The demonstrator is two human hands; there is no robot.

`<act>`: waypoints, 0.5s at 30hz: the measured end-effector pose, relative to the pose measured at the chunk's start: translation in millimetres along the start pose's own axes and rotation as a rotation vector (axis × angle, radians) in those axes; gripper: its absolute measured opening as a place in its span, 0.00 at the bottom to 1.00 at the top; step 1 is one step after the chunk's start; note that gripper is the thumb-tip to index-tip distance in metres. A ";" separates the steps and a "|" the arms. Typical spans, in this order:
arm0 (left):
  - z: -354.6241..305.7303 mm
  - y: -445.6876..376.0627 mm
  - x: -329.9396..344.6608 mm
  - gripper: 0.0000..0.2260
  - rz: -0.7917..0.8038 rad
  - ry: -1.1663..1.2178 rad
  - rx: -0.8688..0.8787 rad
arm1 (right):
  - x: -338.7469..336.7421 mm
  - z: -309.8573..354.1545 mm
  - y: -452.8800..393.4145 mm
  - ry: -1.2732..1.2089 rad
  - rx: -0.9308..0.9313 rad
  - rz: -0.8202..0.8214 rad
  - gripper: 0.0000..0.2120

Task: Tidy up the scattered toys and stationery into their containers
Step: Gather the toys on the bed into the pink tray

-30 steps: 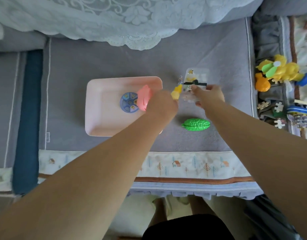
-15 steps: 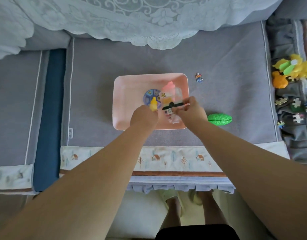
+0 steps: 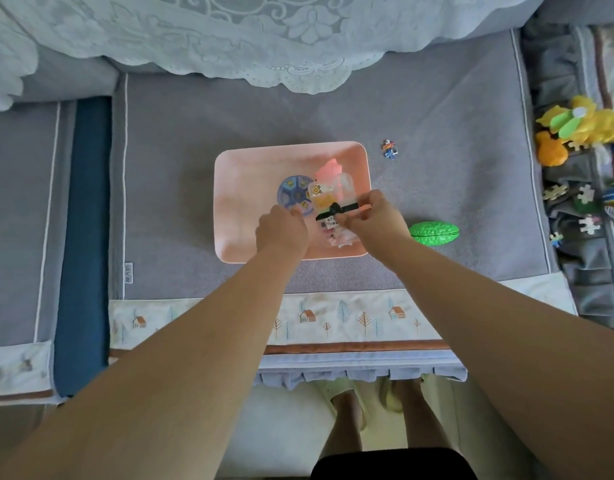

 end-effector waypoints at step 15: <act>-1.5 -15.7 -5.0 0.13 -0.217 0.847 -0.154 | 1.5 21.5 -14.7 0.158 -0.135 -0.080 0.10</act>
Point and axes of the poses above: each hand's wrist, its own y-axis away from the middle knuckle, its own x-axis out of the palm, z = x × y, the point moved 1 cm from there along -y, towards the middle knuckle, and after that the axes turned 6 degrees about x, right-handed, at the moved point
